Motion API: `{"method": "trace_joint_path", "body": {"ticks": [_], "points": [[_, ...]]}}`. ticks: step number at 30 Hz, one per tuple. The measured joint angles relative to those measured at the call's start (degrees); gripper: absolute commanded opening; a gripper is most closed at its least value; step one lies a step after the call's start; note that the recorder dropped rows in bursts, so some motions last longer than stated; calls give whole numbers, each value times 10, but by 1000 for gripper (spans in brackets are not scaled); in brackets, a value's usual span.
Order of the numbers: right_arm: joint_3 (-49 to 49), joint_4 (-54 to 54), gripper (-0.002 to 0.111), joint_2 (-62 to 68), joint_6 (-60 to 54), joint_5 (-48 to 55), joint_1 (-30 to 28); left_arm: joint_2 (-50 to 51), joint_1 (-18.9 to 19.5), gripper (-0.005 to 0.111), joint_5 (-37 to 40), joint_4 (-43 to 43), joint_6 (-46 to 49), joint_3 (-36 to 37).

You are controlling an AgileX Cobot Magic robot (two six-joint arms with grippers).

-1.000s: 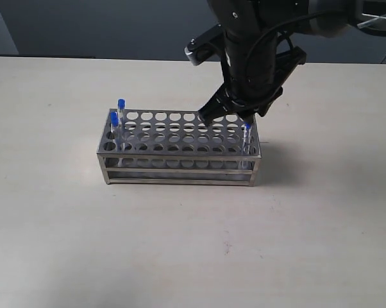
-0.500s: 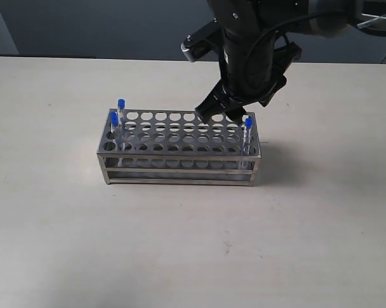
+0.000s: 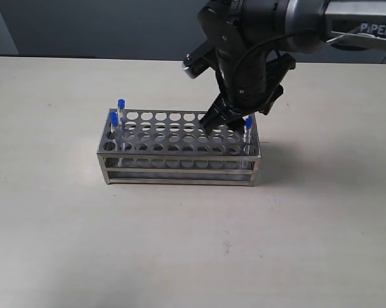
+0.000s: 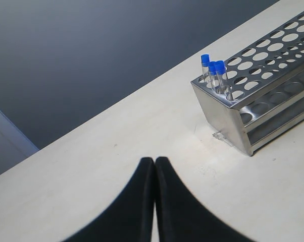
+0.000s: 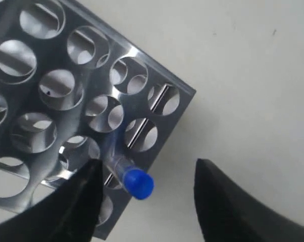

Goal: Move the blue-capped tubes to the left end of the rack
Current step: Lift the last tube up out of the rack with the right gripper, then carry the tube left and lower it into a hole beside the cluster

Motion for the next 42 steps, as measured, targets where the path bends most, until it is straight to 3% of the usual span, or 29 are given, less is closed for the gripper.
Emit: {"method": "trace_joint_path", "body": {"ticks": [3, 5, 8, 9, 21, 42], "points": [[0, -1, 49, 10, 1, -5, 0, 0, 0, 1, 0, 0, 0, 0], [0, -3, 36, 14, 1, -12, 0, 0, 0, 1, 0, 0, 0, 0], [0, -3, 5, 17, 1, -12, 0, 0, 0, 1, 0, 0, 0, 0], [0, -4, 0, 20, 1, -9, 0, 0, 0, 1, 0, 0, 0, 0], [0, 10, 0, 8, 5, -8, 2, 0, 0, 1, 0, 0, 0, 0], [1, 5, 0, -122, 6, -23, 13, 0, 0, 1, 0, 0, 0, 0]]}}
